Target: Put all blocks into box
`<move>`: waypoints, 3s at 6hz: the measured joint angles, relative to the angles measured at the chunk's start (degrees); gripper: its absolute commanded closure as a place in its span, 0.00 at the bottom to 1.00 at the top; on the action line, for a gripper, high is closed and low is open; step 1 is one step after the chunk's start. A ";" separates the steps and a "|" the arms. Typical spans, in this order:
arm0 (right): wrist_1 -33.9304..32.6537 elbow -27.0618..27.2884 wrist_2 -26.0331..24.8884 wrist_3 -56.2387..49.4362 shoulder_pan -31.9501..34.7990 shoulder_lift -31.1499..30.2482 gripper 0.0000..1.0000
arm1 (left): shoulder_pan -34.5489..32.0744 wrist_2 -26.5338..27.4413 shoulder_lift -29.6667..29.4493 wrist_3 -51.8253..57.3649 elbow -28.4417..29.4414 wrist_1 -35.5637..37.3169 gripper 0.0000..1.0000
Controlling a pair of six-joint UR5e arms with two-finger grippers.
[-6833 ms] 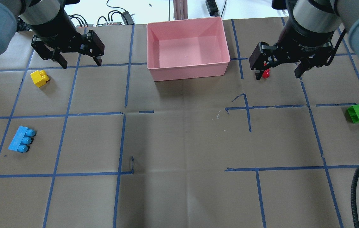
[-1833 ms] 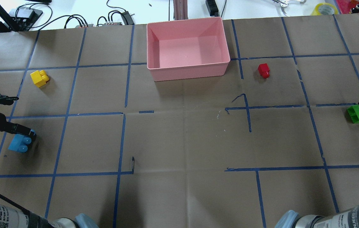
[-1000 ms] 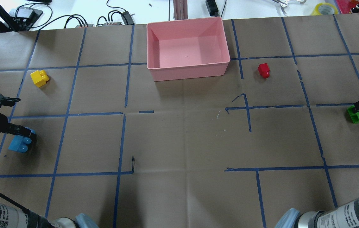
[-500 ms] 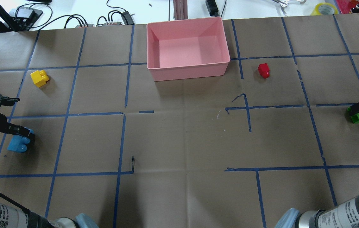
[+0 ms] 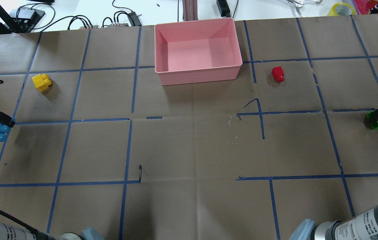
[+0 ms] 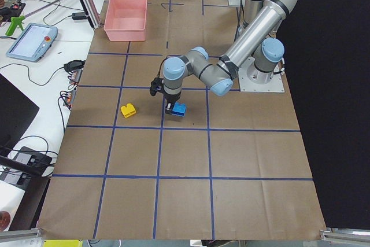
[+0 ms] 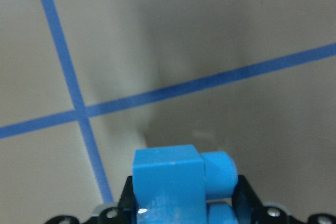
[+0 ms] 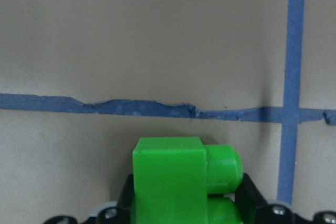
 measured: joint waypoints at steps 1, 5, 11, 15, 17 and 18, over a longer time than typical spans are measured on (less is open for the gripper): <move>0.68 -0.38 -0.15 -0.02 0.00 -0.29 0.90 | -1.75 0.32 0.14 -2.22 8.08 -9.01 0.76; 12.37 -6.90 0.01 0.13 0.00 -7.76 0.94 | -15.30 -0.57 -3.58 -27.61 22.42 -18.84 0.76; 21.09 -14.22 4.61 10.13 14.46 -17.21 0.95 | -46.66 -3.72 -25.72 -73.43 53.12 -19.02 0.76; 18.54 -17.02 5.74 21.75 31.60 -12.92 0.95 | -51.76 -4.92 -35.28 -79.87 55.24 -13.60 0.01; 15.59 -20.25 6.94 25.00 35.39 -10.01 0.95 | -52.02 -3.75 -34.92 -79.93 54.95 -12.76 0.00; 15.41 -22.48 7.60 27.38 37.28 -8.74 0.95 | -51.85 -2.74 -33.45 -79.31 55.00 -13.67 0.00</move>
